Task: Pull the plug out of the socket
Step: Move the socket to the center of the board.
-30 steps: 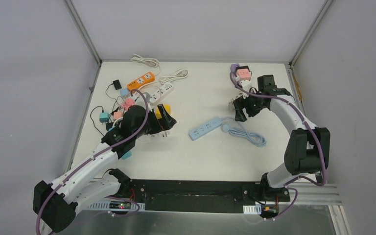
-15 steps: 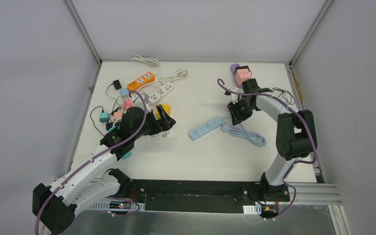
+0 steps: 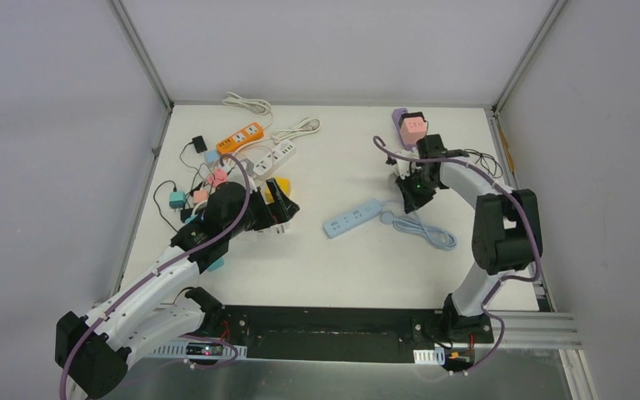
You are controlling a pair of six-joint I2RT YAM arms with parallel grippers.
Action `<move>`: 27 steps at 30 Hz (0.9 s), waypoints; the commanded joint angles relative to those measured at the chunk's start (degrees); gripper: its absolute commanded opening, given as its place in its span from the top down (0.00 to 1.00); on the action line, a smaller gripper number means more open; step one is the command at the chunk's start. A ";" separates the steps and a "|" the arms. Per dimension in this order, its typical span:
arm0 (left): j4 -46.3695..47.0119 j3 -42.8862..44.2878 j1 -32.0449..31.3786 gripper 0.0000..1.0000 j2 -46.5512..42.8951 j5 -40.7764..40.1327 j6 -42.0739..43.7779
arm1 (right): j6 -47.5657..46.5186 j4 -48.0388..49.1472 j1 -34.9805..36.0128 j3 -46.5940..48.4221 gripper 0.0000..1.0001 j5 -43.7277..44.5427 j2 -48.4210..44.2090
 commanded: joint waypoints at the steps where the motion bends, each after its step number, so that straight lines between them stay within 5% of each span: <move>1: 1.74 -0.42 0.37 0.01 -1.17 0.99 -0.89 | -7.60 -7.37 -8.10 0.55 1.00 -5.00 -9.59; 5: 2.46 -0.39 0.37 0.01 -0.86 1.52 -0.75 | -15.00 -15.03 -17.18 1.34 1.00 -11.63 -13.97; 12: 7.04 -0.91 0.37 0.01 -0.04 4.64 -0.78 | -21.14 -16.96 -34.14 -1.97 1.00 -10.90 -19.71; 19: 10.64 -1.53 0.38 0.01 2.24 7.61 -2.14 | -12.77 -8.21 -49.90 -4.65 1.00 -6.69 -16.96; 27: 15.09 -3.44 0.36 0.01 2.34 9.82 -3.94 | -4.36 5.27 -53.99 -15.57 1.00 0.25 -22.30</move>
